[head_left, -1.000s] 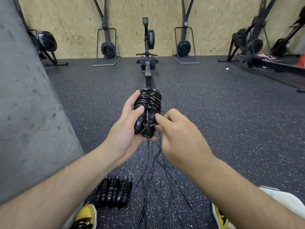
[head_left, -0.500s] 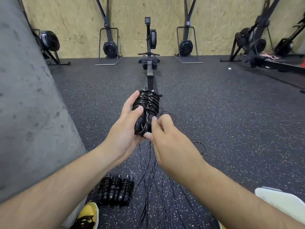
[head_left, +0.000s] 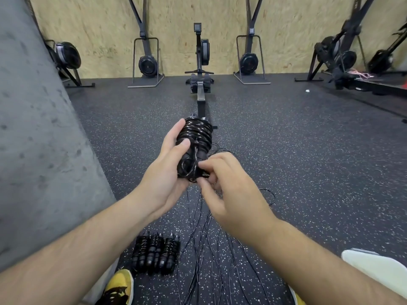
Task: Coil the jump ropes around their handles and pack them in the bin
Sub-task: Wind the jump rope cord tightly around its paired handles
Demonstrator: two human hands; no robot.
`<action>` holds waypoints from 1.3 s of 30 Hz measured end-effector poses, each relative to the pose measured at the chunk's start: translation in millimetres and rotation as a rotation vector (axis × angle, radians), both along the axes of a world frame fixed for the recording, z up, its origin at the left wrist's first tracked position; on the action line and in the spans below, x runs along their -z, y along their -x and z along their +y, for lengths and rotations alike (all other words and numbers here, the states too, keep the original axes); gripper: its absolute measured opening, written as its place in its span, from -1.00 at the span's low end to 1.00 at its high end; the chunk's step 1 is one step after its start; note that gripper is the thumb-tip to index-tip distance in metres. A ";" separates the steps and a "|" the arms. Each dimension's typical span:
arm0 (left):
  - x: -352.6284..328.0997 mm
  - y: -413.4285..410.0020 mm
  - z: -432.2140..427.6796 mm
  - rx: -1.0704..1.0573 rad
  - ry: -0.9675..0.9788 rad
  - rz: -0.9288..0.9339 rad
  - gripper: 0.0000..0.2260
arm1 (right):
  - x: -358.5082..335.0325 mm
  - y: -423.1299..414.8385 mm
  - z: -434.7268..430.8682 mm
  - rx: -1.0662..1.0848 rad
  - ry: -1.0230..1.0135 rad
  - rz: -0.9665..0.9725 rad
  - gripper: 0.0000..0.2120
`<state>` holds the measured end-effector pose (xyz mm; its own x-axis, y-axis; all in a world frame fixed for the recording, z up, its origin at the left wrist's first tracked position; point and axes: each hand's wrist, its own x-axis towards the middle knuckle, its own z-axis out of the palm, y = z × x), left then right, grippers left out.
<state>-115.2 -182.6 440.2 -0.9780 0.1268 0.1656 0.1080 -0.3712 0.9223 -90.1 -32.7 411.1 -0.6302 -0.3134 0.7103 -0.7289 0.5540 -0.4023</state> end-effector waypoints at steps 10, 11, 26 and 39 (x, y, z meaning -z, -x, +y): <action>0.8 -8.0 10.4 0.071 0.039 0.023 -0.53 | -3.7 6.9 2.8 -0.082 0.416 -0.210 -0.89; 1.1 -8.5 11.2 0.078 0.043 0.040 -0.47 | -3.6 7.1 1.4 -0.074 0.450 -0.221 -0.88; 7.3 -3.8 12.5 -0.004 0.034 0.055 -0.48 | -8.3 6.1 -3.9 -0.009 0.472 -0.224 -0.81; 17.5 3.9 9.8 -0.004 0.081 0.024 -0.52 | -0.3 18.4 -13.7 0.052 0.488 -0.176 -0.90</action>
